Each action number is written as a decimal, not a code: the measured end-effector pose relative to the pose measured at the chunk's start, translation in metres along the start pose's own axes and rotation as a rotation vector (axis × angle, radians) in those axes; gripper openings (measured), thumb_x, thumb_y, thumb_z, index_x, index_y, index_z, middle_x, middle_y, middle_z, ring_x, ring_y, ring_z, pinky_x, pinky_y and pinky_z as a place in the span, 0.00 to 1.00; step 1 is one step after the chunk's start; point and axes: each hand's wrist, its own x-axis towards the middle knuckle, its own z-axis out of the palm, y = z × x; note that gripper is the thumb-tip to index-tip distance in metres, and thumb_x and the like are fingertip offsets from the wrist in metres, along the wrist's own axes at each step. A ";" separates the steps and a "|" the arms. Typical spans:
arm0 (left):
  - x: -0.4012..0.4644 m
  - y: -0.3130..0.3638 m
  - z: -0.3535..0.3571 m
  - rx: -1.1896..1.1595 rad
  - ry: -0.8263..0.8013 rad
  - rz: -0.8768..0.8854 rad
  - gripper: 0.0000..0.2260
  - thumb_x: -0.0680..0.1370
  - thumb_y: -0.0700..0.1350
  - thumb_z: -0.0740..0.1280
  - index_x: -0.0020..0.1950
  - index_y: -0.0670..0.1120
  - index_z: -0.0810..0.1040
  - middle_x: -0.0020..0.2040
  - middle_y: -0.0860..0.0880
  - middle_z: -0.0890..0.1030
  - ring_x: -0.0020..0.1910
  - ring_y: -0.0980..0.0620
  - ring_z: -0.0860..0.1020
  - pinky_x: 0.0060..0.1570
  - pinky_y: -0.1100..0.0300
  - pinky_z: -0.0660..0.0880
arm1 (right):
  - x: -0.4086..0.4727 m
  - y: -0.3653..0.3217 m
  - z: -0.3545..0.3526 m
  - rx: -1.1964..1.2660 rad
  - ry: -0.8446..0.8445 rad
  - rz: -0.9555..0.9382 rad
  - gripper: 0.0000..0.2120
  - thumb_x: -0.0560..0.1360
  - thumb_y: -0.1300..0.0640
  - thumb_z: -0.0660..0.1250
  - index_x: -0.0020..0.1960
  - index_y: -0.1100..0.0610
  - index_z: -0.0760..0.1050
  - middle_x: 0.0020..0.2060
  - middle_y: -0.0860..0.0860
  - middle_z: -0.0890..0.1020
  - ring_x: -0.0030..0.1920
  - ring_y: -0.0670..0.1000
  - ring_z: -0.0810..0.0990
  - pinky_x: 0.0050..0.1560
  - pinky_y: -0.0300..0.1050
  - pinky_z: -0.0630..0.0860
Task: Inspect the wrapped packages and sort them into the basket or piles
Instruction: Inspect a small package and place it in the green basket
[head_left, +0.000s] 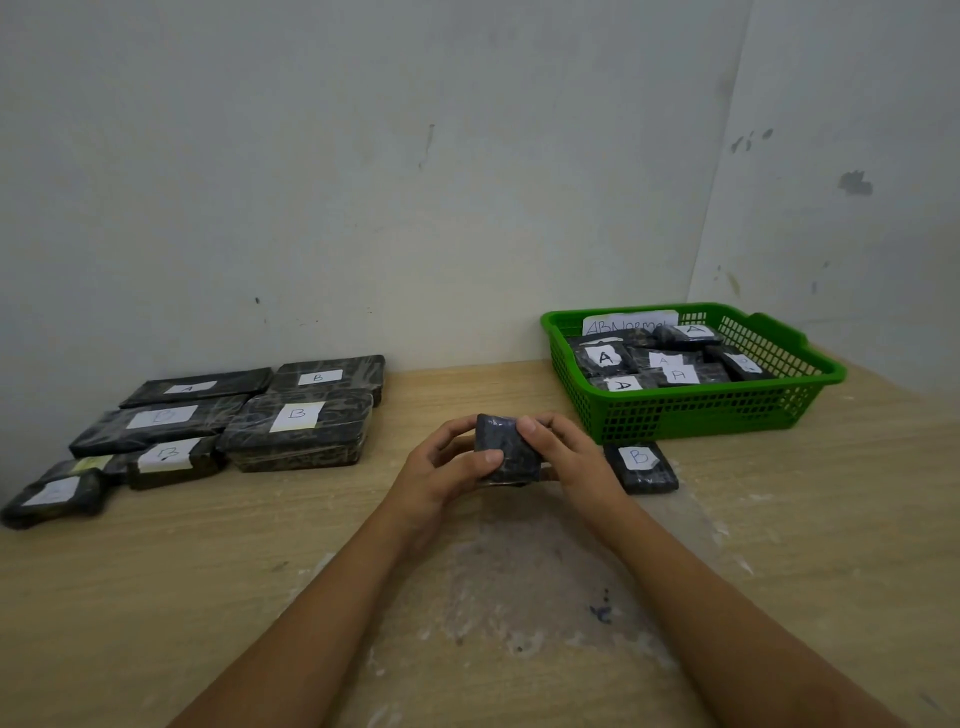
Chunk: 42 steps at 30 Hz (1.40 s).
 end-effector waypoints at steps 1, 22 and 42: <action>0.001 0.000 0.000 0.001 0.017 0.009 0.30 0.66 0.49 0.79 0.67 0.45 0.80 0.59 0.41 0.84 0.59 0.42 0.83 0.54 0.53 0.80 | -0.001 0.001 0.000 0.014 -0.022 0.013 0.21 0.71 0.44 0.70 0.56 0.58 0.79 0.45 0.47 0.84 0.46 0.45 0.84 0.47 0.43 0.81; 0.000 -0.001 -0.002 0.002 0.066 0.000 0.21 0.68 0.55 0.78 0.59 0.49 0.82 0.61 0.42 0.83 0.59 0.43 0.82 0.54 0.49 0.81 | -0.003 0.006 0.001 -0.033 -0.084 0.060 0.23 0.69 0.54 0.79 0.61 0.55 0.75 0.56 0.54 0.80 0.45 0.40 0.84 0.45 0.37 0.79; 0.001 0.000 -0.013 -0.117 -0.039 -0.053 0.29 0.66 0.50 0.81 0.65 0.44 0.79 0.61 0.38 0.82 0.60 0.40 0.81 0.59 0.49 0.80 | -0.003 0.007 0.001 -0.024 -0.138 0.047 0.34 0.63 0.45 0.82 0.66 0.51 0.75 0.63 0.50 0.80 0.58 0.50 0.85 0.56 0.43 0.81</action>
